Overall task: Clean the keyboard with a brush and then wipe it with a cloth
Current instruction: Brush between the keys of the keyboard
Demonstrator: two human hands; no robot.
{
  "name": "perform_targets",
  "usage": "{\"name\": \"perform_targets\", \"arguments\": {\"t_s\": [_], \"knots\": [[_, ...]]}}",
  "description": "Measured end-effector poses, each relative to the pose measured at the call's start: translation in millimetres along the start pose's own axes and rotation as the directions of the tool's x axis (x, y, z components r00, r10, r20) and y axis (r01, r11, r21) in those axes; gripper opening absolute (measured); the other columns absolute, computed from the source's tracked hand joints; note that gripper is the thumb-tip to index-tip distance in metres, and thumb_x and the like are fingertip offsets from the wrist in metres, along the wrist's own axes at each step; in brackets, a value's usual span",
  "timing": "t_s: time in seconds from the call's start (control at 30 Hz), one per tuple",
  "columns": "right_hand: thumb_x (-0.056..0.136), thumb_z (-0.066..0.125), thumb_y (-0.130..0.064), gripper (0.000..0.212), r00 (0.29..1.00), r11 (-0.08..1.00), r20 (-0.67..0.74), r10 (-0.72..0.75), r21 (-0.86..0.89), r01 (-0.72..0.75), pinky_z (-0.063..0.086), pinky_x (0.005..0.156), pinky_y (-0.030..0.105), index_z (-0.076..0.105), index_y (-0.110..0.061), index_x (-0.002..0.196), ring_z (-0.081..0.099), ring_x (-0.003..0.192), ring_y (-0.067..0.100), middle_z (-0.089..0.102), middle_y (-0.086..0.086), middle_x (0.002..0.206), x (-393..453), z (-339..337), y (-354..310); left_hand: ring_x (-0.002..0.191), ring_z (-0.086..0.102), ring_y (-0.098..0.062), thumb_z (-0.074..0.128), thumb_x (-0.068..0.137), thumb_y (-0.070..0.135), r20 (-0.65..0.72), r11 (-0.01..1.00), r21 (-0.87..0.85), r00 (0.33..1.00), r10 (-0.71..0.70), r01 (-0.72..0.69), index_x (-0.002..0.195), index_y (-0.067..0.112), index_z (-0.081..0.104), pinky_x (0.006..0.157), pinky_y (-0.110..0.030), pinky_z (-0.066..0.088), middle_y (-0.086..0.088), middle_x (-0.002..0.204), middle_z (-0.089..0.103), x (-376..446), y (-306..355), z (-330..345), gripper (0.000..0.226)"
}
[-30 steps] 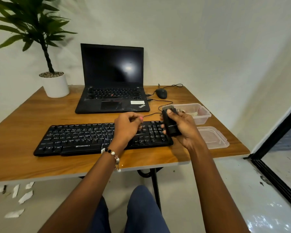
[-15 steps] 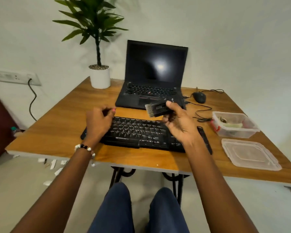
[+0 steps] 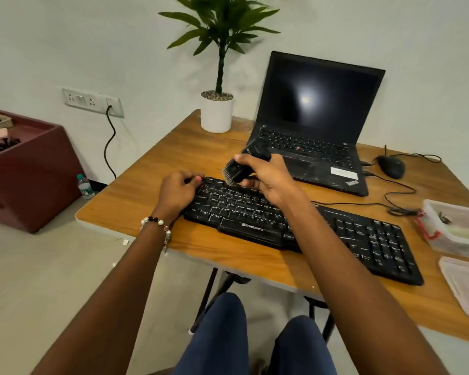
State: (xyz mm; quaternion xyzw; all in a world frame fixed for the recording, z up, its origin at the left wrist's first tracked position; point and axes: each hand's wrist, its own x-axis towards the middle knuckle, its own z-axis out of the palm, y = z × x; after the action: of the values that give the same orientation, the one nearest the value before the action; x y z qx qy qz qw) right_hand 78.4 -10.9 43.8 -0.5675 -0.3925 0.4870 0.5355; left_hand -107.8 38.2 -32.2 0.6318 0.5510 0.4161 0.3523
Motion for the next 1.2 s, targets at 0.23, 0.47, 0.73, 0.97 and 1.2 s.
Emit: {"name": "perform_targets", "arguments": {"t_s": [0.23,0.47,0.73,0.97,1.2], "knots": [[0.077,0.080,-0.015,0.026,0.986,0.960,0.142,-0.088,-0.254,0.122,0.052,0.046,0.028,0.065,-0.001,0.094,0.066,0.060,0.029,0.072,0.019,0.091,41.2,31.2,-1.1,0.089,0.067,-0.013,0.070,0.088,0.018,-0.054,0.998,-0.046,0.998,-0.043,0.040,0.114,0.014,0.069,0.088,-0.033,0.055,-0.001,0.092,0.072,5.4,-2.5,6.3,0.027],[0.077,0.081,-0.018,0.033,0.987,0.911,0.090,-0.130,-0.382,0.155,0.055,0.049,0.028,0.063,-0.001,0.097,0.071,0.062,0.027,0.071,0.014,0.092,54.9,36.9,-1.0,0.081,0.068,-0.014,0.072,0.085,0.014,-0.073,0.994,-0.076,0.994,-0.078,0.073,0.118,0.010,0.067,0.085,-0.036,0.056,0.002,0.077,0.069,6.9,-2.1,6.9,0.034],[0.076,0.081,-0.019,0.037,0.982,0.888,0.132,-0.135,-0.424,0.179,0.057,0.051,0.034,0.063,0.004,0.099,0.072,0.070,0.034,0.072,0.017,0.090,58.0,45.9,2.3,0.083,0.070,-0.018,0.072,0.084,0.014,-0.072,0.989,-0.119,0.993,-0.099,0.090,0.124,0.009,0.062,0.081,-0.038,0.058,-0.003,0.086,0.073,7.6,-3.6,7.3,0.041],[0.077,0.081,-0.019,0.035,0.985,0.880,0.082,-0.152,-0.442,0.172,0.060,0.056,0.036,0.061,0.000,0.099,0.073,0.069,0.031,0.070,0.014,0.091,56.5,48.5,3.3,0.083,0.070,-0.016,0.074,0.084,0.015,-0.066,0.988,-0.115,0.992,-0.108,0.100,0.123,0.011,0.063,0.083,-0.040,0.057,-0.002,0.085,0.073,9.2,-5.3,7.1,0.041],[0.078,0.080,-0.017,0.029,0.989,0.903,0.037,-0.146,-0.404,0.148,0.060,0.059,0.036,0.053,-0.011,0.081,0.072,0.073,0.033,0.065,0.010,0.089,51.3,43.9,4.5,0.082,0.070,-0.015,0.073,0.084,0.014,-0.076,0.989,-0.113,0.991,-0.108,0.099,0.123,0.011,0.063,0.084,-0.039,0.057,0.000,0.083,0.073,8.7,-4.1,8.2,0.040]]}}
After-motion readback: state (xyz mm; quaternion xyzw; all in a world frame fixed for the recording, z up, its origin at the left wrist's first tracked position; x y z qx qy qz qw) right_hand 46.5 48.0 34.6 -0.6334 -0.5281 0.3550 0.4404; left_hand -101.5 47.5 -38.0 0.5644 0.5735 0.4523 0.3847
